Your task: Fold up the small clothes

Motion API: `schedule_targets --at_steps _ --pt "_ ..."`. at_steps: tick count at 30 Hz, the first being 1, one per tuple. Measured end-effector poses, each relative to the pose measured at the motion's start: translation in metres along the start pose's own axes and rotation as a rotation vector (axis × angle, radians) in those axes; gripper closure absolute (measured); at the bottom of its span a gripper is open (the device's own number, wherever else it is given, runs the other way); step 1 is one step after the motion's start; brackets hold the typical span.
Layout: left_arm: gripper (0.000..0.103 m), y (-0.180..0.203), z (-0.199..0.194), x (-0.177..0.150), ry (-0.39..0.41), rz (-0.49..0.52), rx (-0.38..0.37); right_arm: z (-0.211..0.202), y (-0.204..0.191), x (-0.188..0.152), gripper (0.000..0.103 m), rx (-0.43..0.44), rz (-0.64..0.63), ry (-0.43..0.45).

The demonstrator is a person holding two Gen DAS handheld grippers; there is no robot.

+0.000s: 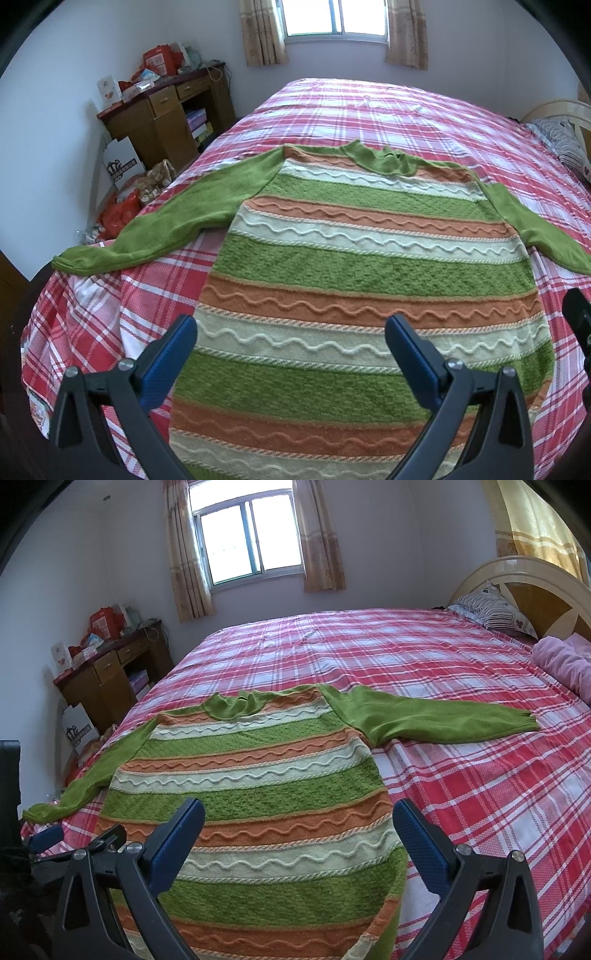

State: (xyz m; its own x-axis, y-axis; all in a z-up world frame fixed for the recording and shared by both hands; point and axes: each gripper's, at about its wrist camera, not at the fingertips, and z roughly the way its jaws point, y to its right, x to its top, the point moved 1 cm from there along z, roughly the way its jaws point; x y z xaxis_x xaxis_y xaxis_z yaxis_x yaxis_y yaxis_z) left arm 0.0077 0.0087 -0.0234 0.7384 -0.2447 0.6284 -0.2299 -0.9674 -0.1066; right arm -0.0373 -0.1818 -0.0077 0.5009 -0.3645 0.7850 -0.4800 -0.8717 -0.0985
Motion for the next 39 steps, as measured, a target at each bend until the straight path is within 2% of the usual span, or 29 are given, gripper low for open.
schedule_targets --at_steps 20,26,32,35,39 --pt "0.000 0.002 -0.001 -0.002 0.002 0.003 -0.001 0.002 0.001 0.001 0.001 -0.012 0.020 -0.003" --pt "0.000 0.000 0.005 -0.003 0.007 -0.004 -0.015 0.011 0.015 0.004 0.001 -0.061 0.000 0.043" --pt "0.000 -0.005 0.016 0.001 0.018 -0.017 -0.026 0.023 0.059 0.021 0.001 -0.095 0.053 0.037" --pt "0.000 -0.012 0.022 0.007 0.030 -0.043 -0.036 0.029 0.095 0.033 0.001 -0.110 0.113 0.037" --pt "0.000 -0.021 0.033 0.016 0.060 -0.080 -0.016 0.040 0.152 0.049 0.003 -0.177 0.171 0.045"
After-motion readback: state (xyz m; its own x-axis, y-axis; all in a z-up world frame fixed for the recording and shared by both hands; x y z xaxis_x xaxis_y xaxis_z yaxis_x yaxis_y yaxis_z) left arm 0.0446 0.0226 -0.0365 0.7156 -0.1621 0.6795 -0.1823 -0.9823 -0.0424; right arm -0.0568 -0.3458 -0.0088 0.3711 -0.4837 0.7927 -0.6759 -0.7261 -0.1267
